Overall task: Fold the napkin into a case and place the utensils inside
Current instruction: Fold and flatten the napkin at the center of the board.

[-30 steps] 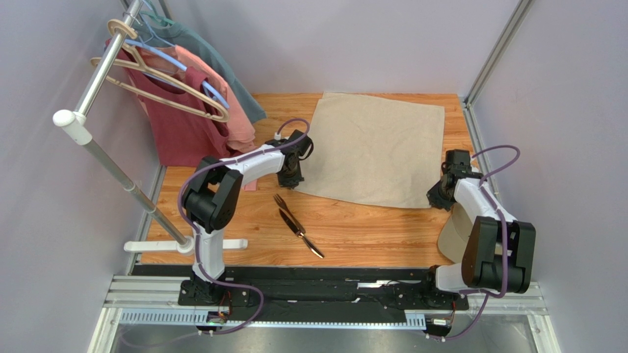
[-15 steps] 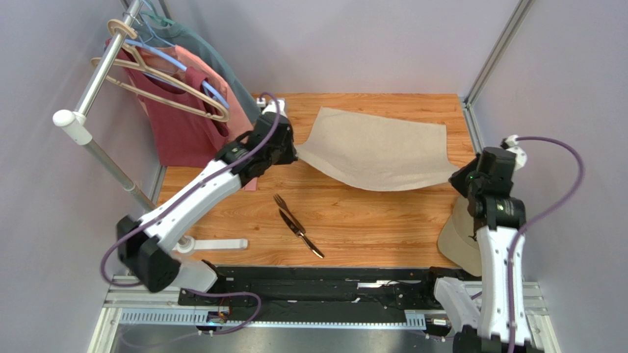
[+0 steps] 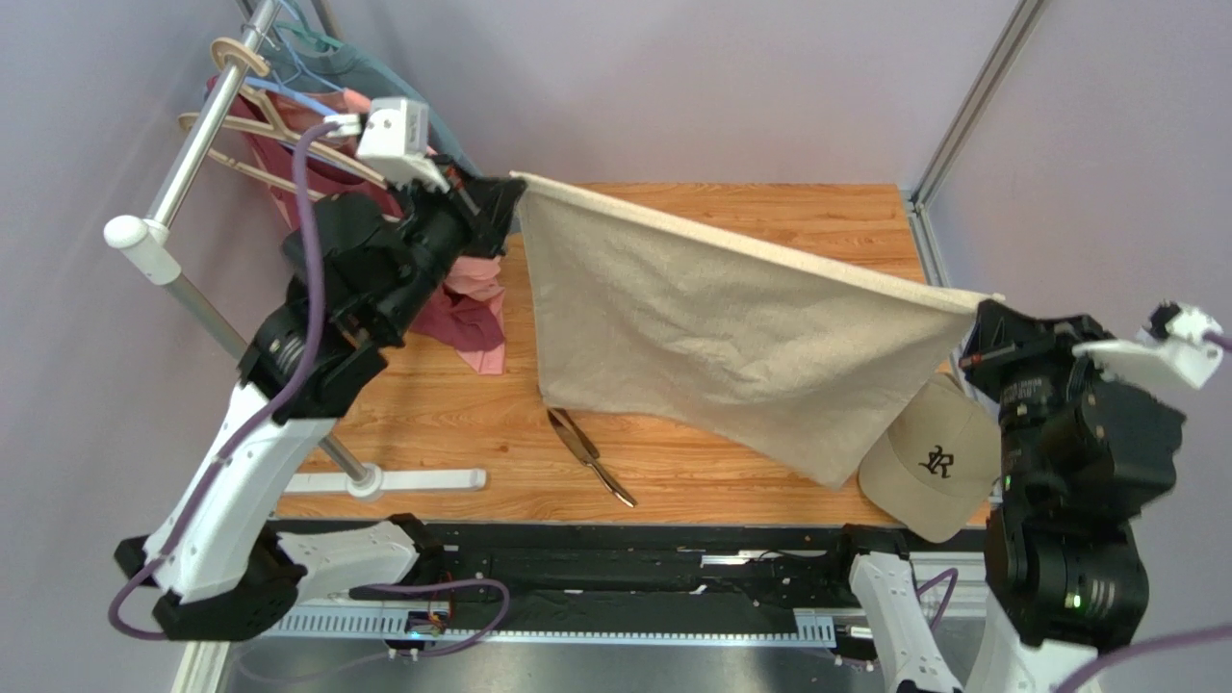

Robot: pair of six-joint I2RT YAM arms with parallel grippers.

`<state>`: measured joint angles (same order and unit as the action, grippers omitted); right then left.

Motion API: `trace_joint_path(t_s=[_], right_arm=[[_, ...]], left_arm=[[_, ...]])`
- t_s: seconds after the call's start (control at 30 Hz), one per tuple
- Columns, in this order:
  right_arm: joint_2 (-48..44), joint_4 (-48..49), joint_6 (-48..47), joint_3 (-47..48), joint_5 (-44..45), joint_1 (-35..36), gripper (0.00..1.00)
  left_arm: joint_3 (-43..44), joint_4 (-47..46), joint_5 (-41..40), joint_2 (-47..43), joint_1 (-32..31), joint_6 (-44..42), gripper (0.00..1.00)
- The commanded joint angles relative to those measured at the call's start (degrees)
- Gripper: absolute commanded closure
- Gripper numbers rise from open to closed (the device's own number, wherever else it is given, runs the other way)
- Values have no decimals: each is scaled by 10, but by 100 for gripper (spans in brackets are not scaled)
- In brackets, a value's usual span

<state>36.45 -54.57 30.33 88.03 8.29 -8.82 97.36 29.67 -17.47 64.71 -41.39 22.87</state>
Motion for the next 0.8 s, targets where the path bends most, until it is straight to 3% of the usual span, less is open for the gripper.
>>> trace_joint_path(t_s=[0.0, 0.07, 0.23, 0.37, 0.53, 0.6, 0.77], right_arm=[[130, 75, -25, -14, 56, -1, 100], [159, 148, -28, -36, 58, -2, 100], [340, 258, -40, -70, 23, -6, 100], [477, 370, -42, -72, 0, -12, 100], [670, 409, -60, 6, -35, -13, 100], [705, 410, -68, 46, -42, -13, 100], [803, 403, -69, 114, -52, -14, 100]], left_arm=[[87, -9, -63, 137, 29, -49, 100], [128, -20, -58, 223, 60, -44, 100], [191, -75, -10, 412, 112, -40, 100], [248, -153, 9, 534, 133, -84, 100], [324, -223, 11, 681, 142, -132, 100], [382, -214, 24, 716, 148, -128, 100], [409, -263, 38, 769, 162, -130, 100]])
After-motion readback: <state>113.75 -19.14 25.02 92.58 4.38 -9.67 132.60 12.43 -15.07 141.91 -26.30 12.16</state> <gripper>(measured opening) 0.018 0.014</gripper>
